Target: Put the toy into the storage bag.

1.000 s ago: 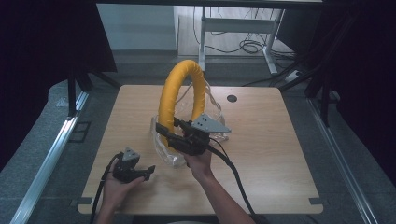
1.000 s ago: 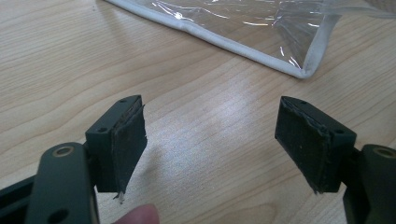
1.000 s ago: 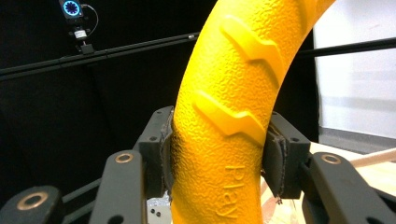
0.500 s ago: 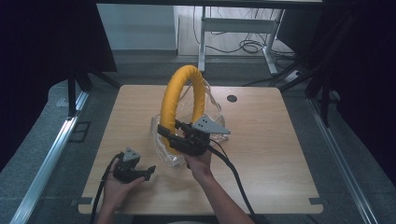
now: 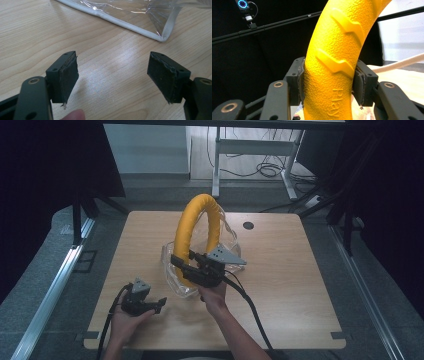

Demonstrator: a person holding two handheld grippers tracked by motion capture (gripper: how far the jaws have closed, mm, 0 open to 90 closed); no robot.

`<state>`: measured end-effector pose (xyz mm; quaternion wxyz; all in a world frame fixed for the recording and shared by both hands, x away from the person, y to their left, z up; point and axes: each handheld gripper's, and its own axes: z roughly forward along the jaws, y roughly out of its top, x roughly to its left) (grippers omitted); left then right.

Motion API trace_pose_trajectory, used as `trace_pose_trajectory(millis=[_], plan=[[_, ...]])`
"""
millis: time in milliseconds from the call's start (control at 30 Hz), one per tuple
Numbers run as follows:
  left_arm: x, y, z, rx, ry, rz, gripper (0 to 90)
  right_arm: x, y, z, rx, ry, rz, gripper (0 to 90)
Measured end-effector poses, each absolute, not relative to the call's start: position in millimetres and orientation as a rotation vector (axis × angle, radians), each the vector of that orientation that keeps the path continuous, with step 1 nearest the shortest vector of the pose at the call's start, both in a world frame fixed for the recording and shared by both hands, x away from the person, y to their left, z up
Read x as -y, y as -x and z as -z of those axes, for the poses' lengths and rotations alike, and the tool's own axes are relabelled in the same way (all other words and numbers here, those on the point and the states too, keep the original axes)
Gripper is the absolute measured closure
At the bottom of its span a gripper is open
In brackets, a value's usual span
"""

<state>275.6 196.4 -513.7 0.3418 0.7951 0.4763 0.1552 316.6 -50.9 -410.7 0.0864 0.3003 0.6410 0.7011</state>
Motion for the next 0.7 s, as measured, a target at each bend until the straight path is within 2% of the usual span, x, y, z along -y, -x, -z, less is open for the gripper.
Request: trace_pose_trajectory(millis=[700], plan=[[-195.0,-275.5,513.9,-1.238,-2.068,-0.404,24.8,56.6,-320.9,419.6,-1.94,-0.922,-2.026,47.8]])
